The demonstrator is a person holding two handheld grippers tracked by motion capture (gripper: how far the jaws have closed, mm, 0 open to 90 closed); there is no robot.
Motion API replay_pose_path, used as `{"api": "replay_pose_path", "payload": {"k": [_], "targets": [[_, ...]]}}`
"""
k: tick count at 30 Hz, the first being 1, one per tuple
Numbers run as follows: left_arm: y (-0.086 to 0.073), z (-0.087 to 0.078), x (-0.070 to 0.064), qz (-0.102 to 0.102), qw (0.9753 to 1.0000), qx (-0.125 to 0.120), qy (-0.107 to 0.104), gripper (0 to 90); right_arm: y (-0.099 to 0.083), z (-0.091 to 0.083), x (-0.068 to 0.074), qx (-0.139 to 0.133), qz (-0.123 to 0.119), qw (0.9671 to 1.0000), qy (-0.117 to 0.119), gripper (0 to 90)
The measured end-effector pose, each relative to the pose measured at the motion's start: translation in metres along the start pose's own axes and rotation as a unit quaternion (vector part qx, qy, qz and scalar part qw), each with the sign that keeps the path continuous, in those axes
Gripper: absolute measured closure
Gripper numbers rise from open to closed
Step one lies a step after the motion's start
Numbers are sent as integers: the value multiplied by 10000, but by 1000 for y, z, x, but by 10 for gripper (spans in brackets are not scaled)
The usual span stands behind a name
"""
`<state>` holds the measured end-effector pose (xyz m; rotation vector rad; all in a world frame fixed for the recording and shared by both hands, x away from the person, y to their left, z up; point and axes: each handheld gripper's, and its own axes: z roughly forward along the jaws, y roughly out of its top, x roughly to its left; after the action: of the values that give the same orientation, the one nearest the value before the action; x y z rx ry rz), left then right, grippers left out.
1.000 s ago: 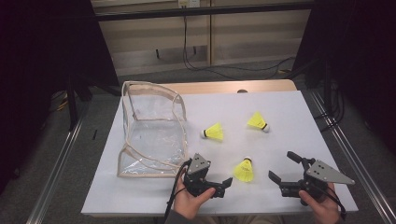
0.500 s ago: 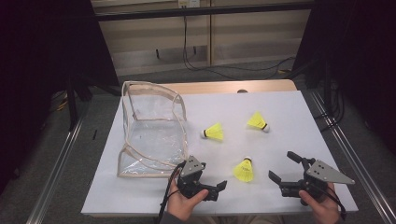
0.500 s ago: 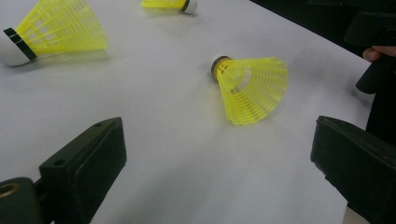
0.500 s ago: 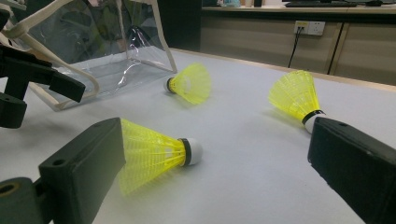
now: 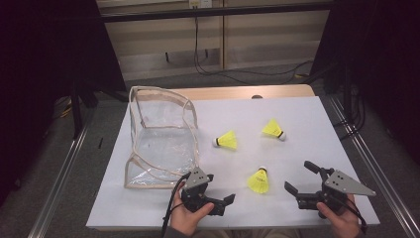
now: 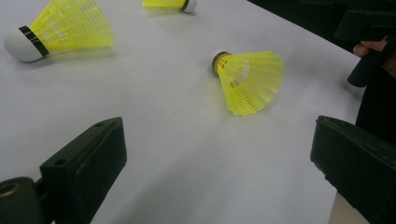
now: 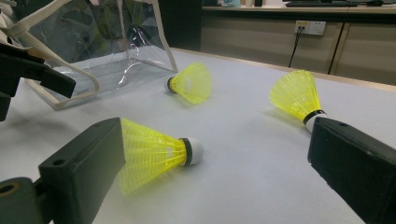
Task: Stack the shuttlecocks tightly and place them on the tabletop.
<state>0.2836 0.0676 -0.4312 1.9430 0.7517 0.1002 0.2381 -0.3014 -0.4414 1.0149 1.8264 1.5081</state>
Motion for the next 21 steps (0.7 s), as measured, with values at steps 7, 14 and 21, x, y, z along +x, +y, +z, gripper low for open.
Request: {"api": "replay_pose_path", "payload": {"k": [7, 14, 21], "targets": [[-2, -4, 2, -22, 10000, 11, 0, 38, 0, 0, 0, -6, -10, 10000, 6, 34], [-3, -7, 2, 22, 10000, 37, 2, 38, 0, 0, 0, -8, -10, 10000, 7, 34], [-5, -12, 5, 44, 10000, 69, -35, 50, 0, 0, 1, -4, -5, 10000, 7, 34]]}}
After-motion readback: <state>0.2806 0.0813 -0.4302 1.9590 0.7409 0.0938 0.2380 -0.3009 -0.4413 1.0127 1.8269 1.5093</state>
